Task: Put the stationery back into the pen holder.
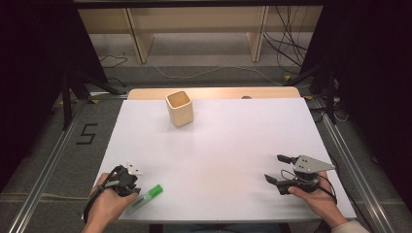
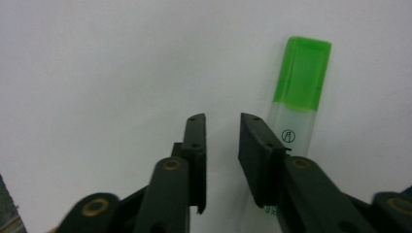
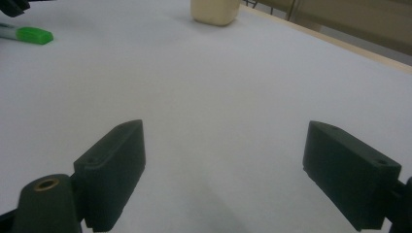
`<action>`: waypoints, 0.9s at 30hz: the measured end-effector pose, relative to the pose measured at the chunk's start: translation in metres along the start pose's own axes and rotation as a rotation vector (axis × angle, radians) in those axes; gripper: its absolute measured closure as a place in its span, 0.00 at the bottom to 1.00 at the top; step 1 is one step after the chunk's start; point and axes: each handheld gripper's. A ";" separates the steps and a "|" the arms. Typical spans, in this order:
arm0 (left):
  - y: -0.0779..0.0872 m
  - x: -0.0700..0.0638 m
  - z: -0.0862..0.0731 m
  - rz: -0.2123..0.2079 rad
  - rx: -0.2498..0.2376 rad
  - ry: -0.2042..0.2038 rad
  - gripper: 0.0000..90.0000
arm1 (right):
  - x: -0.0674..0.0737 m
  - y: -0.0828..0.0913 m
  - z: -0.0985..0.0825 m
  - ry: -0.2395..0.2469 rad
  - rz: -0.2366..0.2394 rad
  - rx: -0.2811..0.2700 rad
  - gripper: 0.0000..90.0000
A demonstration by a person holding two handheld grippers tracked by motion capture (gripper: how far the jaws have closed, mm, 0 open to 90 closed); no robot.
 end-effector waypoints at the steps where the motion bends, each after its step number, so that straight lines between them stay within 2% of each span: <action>1: 0.001 0.000 0.001 -0.010 0.007 -0.014 0.69 | 0.000 0.000 0.000 0.002 0.000 -0.001 0.18; 2: 0.002 -0.001 0.002 -0.025 0.026 -0.030 0.64 | 0.000 0.000 0.000 0.001 0.001 0.000 0.18; 3: 0.001 -0.002 0.003 -0.053 0.049 -0.068 0.60 | 0.000 0.000 0.000 0.000 0.001 0.000 0.18; 4: 0.001 -0.002 0.003 -0.053 0.049 -0.068 0.57 | 0.000 0.000 0.000 0.000 0.001 0.000 0.18; 6: -0.001 -0.004 0.004 -0.071 0.082 -0.092 0.50 | 0.001 0.000 0.000 -0.002 0.003 -0.002 0.18; 10: -0.001 -0.008 0.007 -0.081 0.102 -0.144 0.44 | 0.000 0.000 0.000 -0.001 0.001 0.000 0.18; 12: -0.001 -0.010 0.008 -0.104 0.116 -0.158 0.44 | 0.000 0.000 0.000 -0.004 0.002 0.003 0.18; 17: -0.004 -0.011 0.009 -0.113 0.149 -0.190 0.43 | 0.000 -0.001 0.000 -0.003 0.003 0.004 0.18; 22: -0.010 -0.013 0.011 -0.128 0.173 -0.190 0.47 | 0.000 -0.001 0.000 -0.002 0.002 0.005 0.18; 23: -0.012 -0.012 0.013 -0.129 0.184 -0.204 0.49 | 0.000 -0.001 0.000 -0.002 0.003 0.002 0.18; 27: -0.018 -0.014 0.018 -0.138 0.208 -0.196 0.52 | 0.000 -0.001 0.000 -0.003 0.002 0.007 0.18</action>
Point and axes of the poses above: each handheld gripper's, and its own axes: y roughly backward along the jaws, z roughly out of its top, x roughly to its left, and after that the axes turned 3 degrees about y, right-handed
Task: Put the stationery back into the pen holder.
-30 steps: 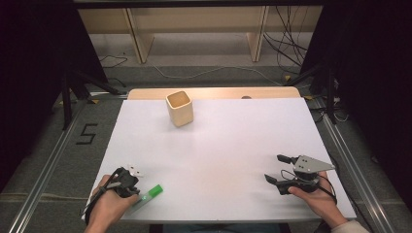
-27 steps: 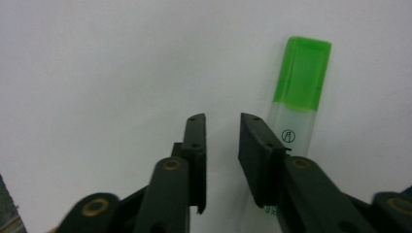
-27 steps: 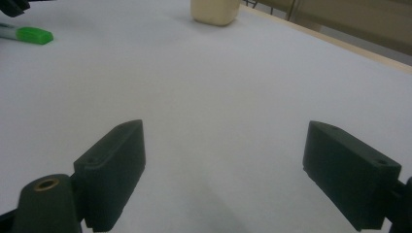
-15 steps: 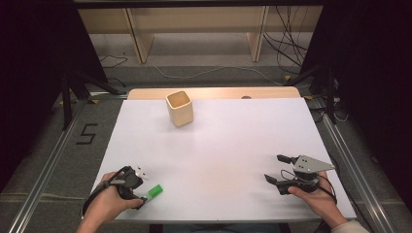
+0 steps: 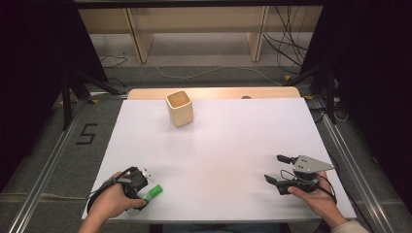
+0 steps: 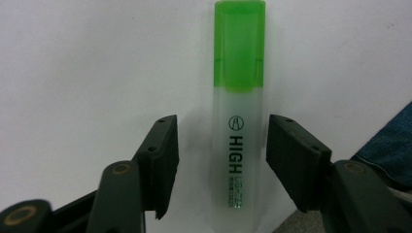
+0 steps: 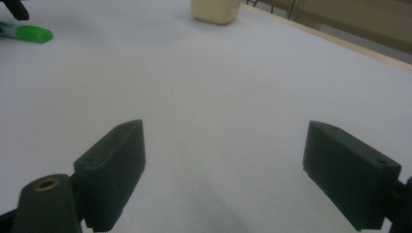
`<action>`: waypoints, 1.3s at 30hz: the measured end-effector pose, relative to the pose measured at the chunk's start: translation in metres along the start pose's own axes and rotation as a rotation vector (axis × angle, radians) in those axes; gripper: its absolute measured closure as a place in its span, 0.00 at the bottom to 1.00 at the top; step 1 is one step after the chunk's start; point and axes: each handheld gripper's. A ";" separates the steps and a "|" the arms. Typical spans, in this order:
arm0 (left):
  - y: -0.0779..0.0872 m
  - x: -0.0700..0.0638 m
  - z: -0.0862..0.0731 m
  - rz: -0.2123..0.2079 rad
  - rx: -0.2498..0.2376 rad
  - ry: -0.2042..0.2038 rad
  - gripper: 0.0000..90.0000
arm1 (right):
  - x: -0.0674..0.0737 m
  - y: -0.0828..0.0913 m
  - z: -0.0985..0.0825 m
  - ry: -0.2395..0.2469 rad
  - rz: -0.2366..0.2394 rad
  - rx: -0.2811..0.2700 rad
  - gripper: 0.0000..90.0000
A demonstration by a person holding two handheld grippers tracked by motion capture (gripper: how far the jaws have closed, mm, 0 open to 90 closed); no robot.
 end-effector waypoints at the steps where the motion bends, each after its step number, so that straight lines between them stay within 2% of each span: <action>1: -0.001 0.001 0.002 -0.003 0.011 -0.003 0.54 | 0.000 0.000 0.000 0.002 -0.001 -0.001 0.18; 3: -0.004 0.001 0.004 -0.007 0.019 0.010 0.55 | 0.000 0.000 0.000 0.002 0.000 -0.002 0.18; 6: -0.006 0.001 0.007 -0.014 0.047 -0.002 0.57 | 0.000 0.000 0.000 0.000 -0.001 -0.001 0.18; 18: -0.006 0.002 0.010 -0.052 0.067 -0.006 0.68 | 0.000 0.000 0.000 0.003 0.000 -0.001 0.18; 23: -0.006 0.001 0.011 -0.060 0.072 0.005 0.73 | 0.000 0.000 0.000 0.001 0.002 -0.003 0.18; 30: -0.006 0.000 0.012 -0.053 0.084 0.009 0.73 | 0.000 0.000 0.000 0.002 0.000 -0.002 0.18; 39: -0.005 0.001 0.012 -0.049 0.076 0.019 0.74 | 0.000 0.000 0.000 0.000 0.000 -0.003 0.18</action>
Point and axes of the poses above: each handheld gripper's, and its own axes: y roughly backward along the jaws, z roughly out of its top, x roughly to its left, and after that the axes turned 3 degrees about y, right-handed
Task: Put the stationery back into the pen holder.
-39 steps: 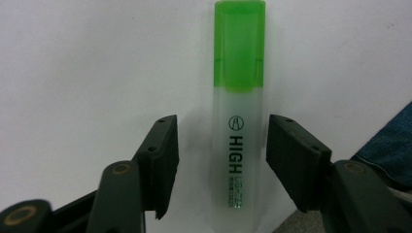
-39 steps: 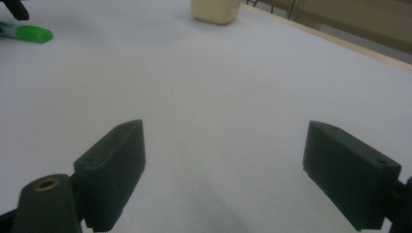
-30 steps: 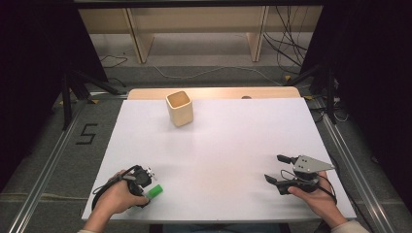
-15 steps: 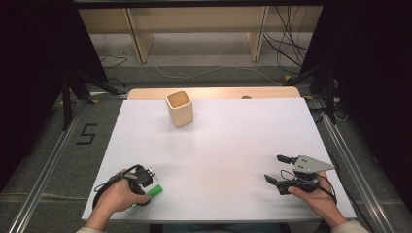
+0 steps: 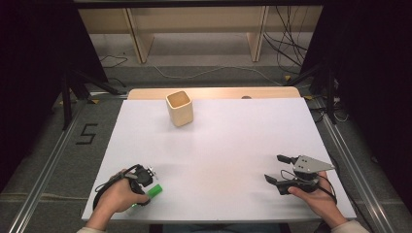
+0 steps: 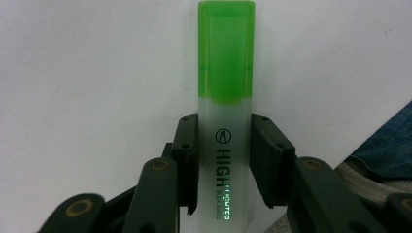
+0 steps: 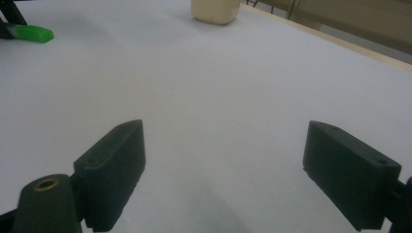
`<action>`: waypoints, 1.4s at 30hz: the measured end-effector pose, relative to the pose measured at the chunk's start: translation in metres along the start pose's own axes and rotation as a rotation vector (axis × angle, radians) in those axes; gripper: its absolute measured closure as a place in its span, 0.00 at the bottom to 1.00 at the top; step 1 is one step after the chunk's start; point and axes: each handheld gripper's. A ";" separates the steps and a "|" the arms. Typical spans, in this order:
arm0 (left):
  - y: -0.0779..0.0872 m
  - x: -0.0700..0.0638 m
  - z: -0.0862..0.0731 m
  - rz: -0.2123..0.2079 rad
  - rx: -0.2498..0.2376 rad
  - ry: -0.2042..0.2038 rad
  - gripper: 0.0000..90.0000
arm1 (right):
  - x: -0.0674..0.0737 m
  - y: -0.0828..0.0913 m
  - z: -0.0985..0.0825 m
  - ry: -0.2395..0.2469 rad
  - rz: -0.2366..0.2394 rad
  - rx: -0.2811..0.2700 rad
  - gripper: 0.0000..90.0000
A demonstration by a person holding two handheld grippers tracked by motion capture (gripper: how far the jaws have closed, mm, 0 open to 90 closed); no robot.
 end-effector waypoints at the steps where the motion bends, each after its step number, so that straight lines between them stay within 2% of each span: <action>1: 0.000 0.000 0.000 -0.004 -0.003 0.003 0.74 | 0.000 0.000 0.000 0.000 0.000 -0.001 0.18; 10: 0.006 0.000 0.002 -0.003 -0.058 0.018 0.74 | 0.000 0.000 0.000 -0.001 0.000 0.001 0.18; 18: 0.011 0.003 0.003 0.032 -0.125 0.045 0.74 | 0.000 0.000 0.000 -0.002 -0.002 0.001 0.18; 21: 0.013 0.005 0.004 0.044 -0.169 0.063 0.74 | 0.000 0.000 0.000 -0.002 -0.001 0.002 0.18; 25: 0.015 0.007 0.005 0.036 -0.238 0.100 0.74 | 0.000 0.000 0.000 -0.001 0.000 0.001 0.18; 30: 0.017 0.010 0.008 0.067 -0.299 0.121 0.74 | 0.000 0.000 0.000 -0.002 0.000 0.002 0.18; 39: 0.020 0.014 0.013 0.110 -0.462 0.169 0.74 | 0.000 0.000 0.000 -0.001 0.000 0.001 0.18; 42: 0.019 0.015 0.015 0.131 -0.507 0.166 0.74 | 0.000 0.000 0.000 -0.001 0.000 0.000 0.18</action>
Point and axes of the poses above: each handheld gripper's, and its own axes: y roughly backward along the jaws, z roughly out of its top, x roughly to its left, and after that the axes turned 3 degrees about y, right-handed
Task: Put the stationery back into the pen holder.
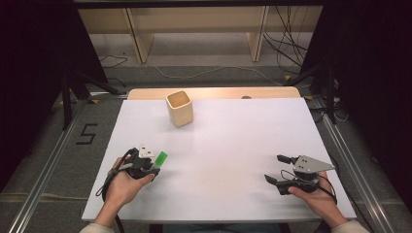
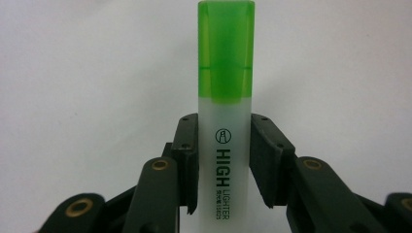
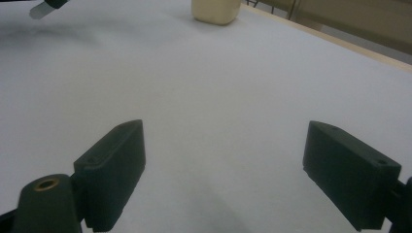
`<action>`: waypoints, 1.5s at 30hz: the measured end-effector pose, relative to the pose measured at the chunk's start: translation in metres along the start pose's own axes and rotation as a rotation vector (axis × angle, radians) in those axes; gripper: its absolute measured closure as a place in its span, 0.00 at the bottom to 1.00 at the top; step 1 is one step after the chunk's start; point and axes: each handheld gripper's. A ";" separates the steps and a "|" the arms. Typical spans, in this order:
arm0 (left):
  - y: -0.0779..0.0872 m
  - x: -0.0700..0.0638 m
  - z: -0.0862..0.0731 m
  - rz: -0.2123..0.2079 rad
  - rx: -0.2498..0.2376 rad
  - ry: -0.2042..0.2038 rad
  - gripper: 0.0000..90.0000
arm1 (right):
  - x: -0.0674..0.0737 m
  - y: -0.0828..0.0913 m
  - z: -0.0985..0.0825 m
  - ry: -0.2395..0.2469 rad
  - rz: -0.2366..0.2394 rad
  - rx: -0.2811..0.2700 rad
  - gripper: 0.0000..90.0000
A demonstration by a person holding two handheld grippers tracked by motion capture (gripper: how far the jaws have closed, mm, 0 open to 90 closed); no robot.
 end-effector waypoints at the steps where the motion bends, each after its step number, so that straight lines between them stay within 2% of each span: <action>1: 0.000 0.000 0.001 0.003 -0.008 -0.002 0.74 | 0.000 0.000 0.000 0.000 0.000 0.000 0.18; 7: -0.004 0.001 0.003 0.018 -0.062 0.001 0.74 | 0.000 0.000 0.000 -0.001 0.000 0.000 0.18; 20: -0.008 0.004 0.009 0.041 -0.173 0.058 0.74 | 0.000 0.000 0.000 0.001 -0.002 0.000 0.18; 29: -0.008 0.005 0.014 0.058 -0.262 0.073 0.74 | 0.000 0.000 0.000 0.000 0.000 -0.003 0.18; 40: -0.011 0.005 0.024 0.061 -0.319 0.082 0.74 | 0.000 0.001 0.000 -0.003 0.000 0.002 0.18; 44: -0.012 0.005 0.028 0.075 -0.337 0.064 0.74 | 0.000 0.000 0.000 0.000 0.001 -0.004 0.18; 45: -0.013 0.004 0.029 0.076 -0.349 0.075 0.74 | 0.000 0.000 0.000 -0.001 0.001 -0.003 0.18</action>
Point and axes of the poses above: each handheld gripper's, and its own axes: y roughly backward along the jaws, z roughly out of its top, x roughly to its left, and after that the axes turned 3 degrees about y, right-handed
